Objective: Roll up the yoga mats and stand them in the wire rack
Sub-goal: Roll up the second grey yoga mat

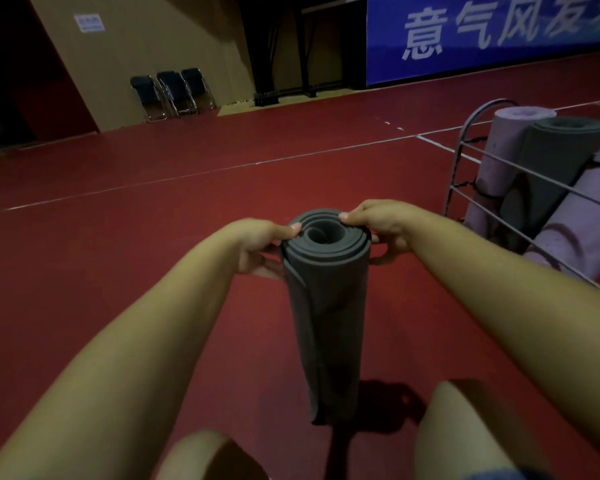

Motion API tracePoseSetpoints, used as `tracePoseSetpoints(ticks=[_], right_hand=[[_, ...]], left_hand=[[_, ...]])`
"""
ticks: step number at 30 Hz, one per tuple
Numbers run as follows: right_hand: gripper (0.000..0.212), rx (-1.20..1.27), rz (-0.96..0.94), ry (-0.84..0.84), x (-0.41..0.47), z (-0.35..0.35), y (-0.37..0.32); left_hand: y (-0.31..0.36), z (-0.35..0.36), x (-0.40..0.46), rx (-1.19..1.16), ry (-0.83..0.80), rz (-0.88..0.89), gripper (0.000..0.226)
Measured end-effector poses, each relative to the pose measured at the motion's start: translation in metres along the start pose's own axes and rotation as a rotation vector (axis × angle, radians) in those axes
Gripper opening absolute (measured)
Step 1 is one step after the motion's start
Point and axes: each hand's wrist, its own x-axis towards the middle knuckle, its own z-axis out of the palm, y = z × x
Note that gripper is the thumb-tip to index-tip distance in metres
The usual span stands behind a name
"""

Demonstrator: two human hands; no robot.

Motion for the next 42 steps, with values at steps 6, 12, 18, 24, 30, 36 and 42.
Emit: tracePoseSetpoints(ticks=[6,12,18,24,30,36,42], right_hand=[[0.044,-0.04,0.005,-0.007,-0.014,0.007,0.008],[0.012,-0.026,-0.162,0.06,-0.031,0.01,0.021],[0.023,0.155,-0.363,0.254,-0.027,-0.004,0.019],[0.052,0.323,-0.524,0.402,0.04,-0.033,0.094],[0.069,0.496,-0.05,0.304,0.1,-0.021,0.305],[0.065,-0.017,0.478,0.357,0.1,-0.026,0.5],[0.058,-0.119,0.836,0.414,0.122,-0.016,0.587]], left_hand=[[0.002,0.019,-0.013,0.181,0.199,0.035,0.042],[0.003,0.03,-0.044,0.291,0.088,0.015,0.057],[0.034,0.037,-0.03,0.422,0.383,0.289,0.035],[0.027,0.088,0.043,0.758,0.564,0.614,0.052],[-0.078,0.208,0.161,1.219,0.268,0.544,0.074],[-0.172,0.302,0.208,1.472,-0.115,0.727,0.072],[-0.172,0.311,0.218,1.465,-0.171,0.745,0.065]])
